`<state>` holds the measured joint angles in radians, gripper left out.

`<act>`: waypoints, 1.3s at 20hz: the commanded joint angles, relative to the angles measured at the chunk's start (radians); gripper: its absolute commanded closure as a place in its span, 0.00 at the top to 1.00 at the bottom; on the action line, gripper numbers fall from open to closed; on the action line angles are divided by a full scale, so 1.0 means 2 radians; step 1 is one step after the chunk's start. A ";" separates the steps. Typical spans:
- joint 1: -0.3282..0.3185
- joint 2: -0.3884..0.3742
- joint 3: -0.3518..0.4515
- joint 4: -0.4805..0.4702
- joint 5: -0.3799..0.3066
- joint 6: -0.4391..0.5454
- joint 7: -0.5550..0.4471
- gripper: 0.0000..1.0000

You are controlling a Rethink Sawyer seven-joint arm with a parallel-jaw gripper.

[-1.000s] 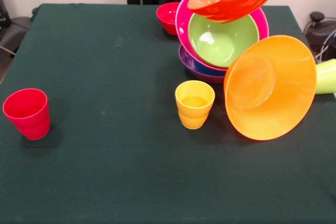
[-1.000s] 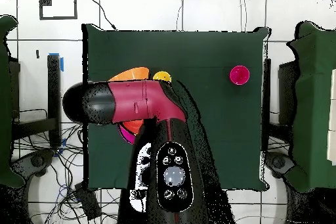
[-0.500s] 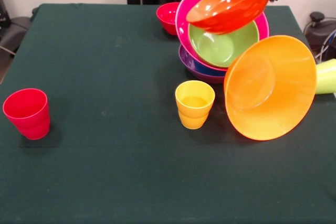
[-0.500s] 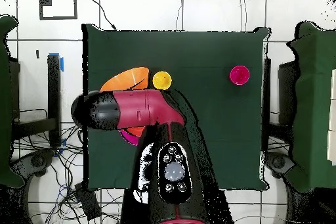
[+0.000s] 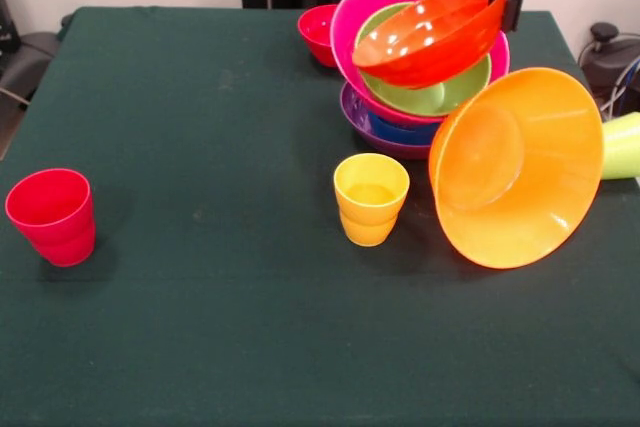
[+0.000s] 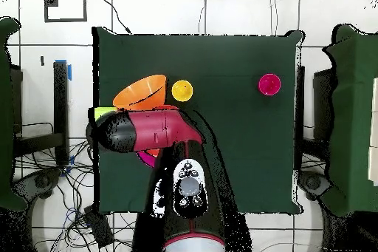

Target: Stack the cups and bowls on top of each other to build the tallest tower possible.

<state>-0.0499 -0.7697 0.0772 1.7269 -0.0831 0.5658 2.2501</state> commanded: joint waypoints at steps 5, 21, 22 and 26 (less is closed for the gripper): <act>0.041 0.028 -0.014 0.040 0.016 -0.041 0.092 0.00; 0.060 0.035 -0.030 0.033 0.035 -0.039 0.080 0.00; 0.060 0.034 -0.031 0.034 0.035 -0.039 0.079 0.00; 0.060 0.037 -0.035 0.037 0.032 -0.043 0.075 0.00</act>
<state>0.0578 -0.7331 -0.0085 1.7703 -0.0405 0.5358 2.2503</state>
